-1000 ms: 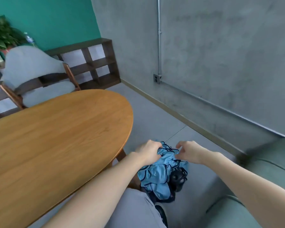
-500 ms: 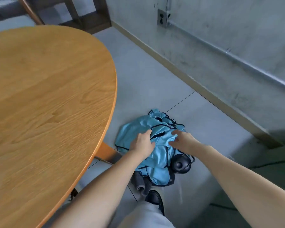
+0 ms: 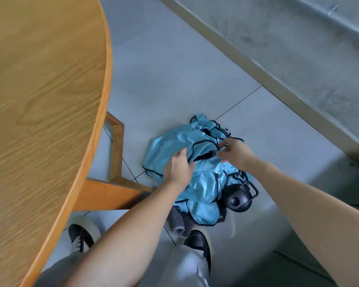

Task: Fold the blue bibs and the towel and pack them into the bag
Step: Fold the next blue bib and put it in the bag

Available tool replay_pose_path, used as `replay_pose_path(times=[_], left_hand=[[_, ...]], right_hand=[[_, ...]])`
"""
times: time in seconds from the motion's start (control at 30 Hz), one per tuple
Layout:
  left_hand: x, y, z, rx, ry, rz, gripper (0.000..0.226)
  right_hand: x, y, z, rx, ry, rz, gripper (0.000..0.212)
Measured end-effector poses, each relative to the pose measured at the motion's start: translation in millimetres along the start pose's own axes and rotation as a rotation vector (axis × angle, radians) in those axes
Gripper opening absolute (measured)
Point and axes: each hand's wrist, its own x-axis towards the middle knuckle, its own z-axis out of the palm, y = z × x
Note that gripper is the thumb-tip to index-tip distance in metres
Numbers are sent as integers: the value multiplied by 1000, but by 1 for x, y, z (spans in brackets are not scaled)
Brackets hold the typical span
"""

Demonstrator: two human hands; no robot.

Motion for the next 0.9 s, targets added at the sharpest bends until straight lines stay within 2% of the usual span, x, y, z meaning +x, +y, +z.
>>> replay_pose_path(times=[0.07, 0.3, 0.4, 0.47, 0.6, 0.73, 0.9], left_hand=[[1, 1, 0, -16, 10, 8, 54], [6, 17, -15, -101, 71, 69, 57], [9, 18, -15, -81, 68, 77, 57], [10, 15, -12, -61, 47, 89, 57], [9, 5, -11, -59, 28, 107, 56], [14, 6, -20, -67, 37, 105, 57], [16, 15, -23, -118, 65, 131, 58]], right_hand=[[-2, 0, -3, 67, 12, -30, 2], [-3, -12, -5, 215, 50, -45, 3], [2, -12, 4, 272, -3, 19, 18], [4, -11, 10, 292, -41, 33, 20], [2, -9, 15, 380, -74, 42, 16], [1, -17, 9, 373, -29, 51, 12], [-9, -26, 6, 338, -11, -76, 5]])
